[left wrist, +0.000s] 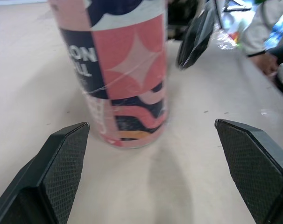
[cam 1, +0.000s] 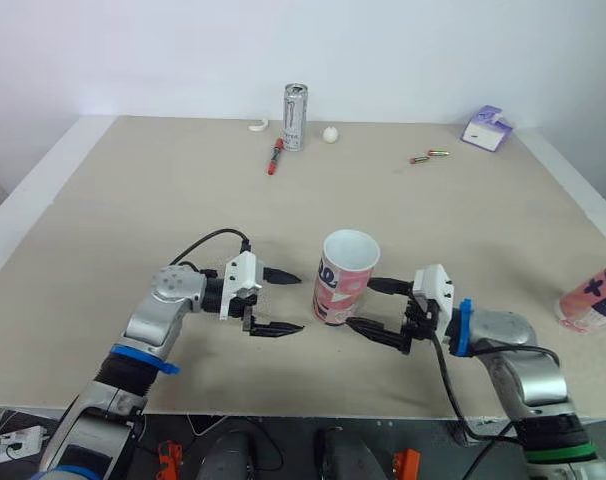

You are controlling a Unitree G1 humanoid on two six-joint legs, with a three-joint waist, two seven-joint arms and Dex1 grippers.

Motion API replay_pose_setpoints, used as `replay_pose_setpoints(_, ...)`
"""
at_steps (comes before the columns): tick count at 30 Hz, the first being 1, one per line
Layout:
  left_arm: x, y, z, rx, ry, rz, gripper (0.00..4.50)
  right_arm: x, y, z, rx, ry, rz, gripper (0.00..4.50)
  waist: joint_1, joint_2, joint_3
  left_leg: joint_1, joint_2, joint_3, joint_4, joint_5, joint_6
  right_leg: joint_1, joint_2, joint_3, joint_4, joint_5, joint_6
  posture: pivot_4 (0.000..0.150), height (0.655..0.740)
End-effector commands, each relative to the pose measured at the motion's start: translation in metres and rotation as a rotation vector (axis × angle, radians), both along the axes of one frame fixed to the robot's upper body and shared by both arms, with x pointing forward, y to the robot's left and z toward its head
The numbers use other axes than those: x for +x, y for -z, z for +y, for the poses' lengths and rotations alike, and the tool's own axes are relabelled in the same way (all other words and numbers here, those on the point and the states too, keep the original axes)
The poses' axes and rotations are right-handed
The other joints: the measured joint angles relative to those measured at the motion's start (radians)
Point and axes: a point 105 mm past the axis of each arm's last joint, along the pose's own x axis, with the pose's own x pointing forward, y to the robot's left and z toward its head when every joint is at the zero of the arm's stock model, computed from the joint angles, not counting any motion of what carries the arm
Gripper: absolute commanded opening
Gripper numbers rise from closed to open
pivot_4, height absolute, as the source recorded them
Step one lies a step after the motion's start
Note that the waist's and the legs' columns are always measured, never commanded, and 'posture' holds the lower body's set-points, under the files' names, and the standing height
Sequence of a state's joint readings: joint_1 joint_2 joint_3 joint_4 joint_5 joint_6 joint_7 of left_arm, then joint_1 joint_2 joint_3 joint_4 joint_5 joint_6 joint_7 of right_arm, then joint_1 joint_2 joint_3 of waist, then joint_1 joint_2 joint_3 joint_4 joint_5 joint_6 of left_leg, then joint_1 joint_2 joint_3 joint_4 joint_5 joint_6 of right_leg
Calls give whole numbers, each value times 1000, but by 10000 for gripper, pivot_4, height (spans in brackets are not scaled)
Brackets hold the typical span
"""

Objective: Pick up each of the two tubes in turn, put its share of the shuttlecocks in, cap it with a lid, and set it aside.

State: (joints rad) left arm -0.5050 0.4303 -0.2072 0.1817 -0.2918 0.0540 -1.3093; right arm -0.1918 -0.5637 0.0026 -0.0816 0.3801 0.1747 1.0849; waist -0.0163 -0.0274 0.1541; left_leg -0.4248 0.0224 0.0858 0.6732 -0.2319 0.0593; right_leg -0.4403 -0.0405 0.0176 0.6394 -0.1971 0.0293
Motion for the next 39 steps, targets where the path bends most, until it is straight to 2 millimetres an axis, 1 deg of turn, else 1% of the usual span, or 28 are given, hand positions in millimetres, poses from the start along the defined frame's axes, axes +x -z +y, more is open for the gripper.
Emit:
replay_pose_setpoints(1,-5,-15,5,-68,-31,19,45000,8,-8,15,15,-22,-61,44306,0,0,0,0,0,0,0,0,0,0,0,0,0,0,0,1500,7400)
replay_pose_setpoints(7,-9,-11,3,-67,-38,34,45000,14,-7,29,25,-33,-72,44306,-1,0,0,1,0,0,0,0,0,0,0,0,1,0,0,1500,7400)
replay_pose_setpoints(10,-10,-11,2,-66,-40,35,45000,16,-6,32,23,-38,-75,44306,-1,0,0,1,0,1,0,0,-1,0,0,0,2,0,-1,1500,7400)
replay_pose_setpoints(11,-11,-11,2,-66,-41,34,45000,18,-6,33,22,-40,-77,44306,-1,0,0,1,0,0,0,0,-1,0,0,0,2,2,-4,1500,7400)
replay_pose_setpoints(21,-12,-8,3,-62,-53,32,45000,23,-6,46,34,-69,-78,44306,-2,0,0,2,0,0,0,1,-2,0,1,0,3,2,-5,1500,7400)
replay_pose_setpoints(22,-12,-8,3,-61,-54,31,45000,22,-6,46,34,-71,-77,42035,-1,0,0,2,0,0,0,1,-2,0,1,0,3,2,-5,1500,7400)
replay_pose_setpoints(25,-12,-7,3,-58,-55,30,45000,21,-6,46,31,-73,-78,32799,-1,0,0,2,0,0,0,2,-3,0,0,0,4,2,-5,1500,7400)
replay_pose_setpoints(34,-11,-5,2,-51,-58,26,45000,17,-6,43,29,-65,-78,32799,-1,0,0,2,0,0,0,2,-3,0,0,0,4,2,-5,1500,7400)
replay_pose_setpoints(39,-11,-3,1,-45,-53,19,45000,16,-11,40,33,-51,-93,32799,-1,0,0,2,0,0,0,2,-3,0,0,0,4,2,-5,1500,7400)
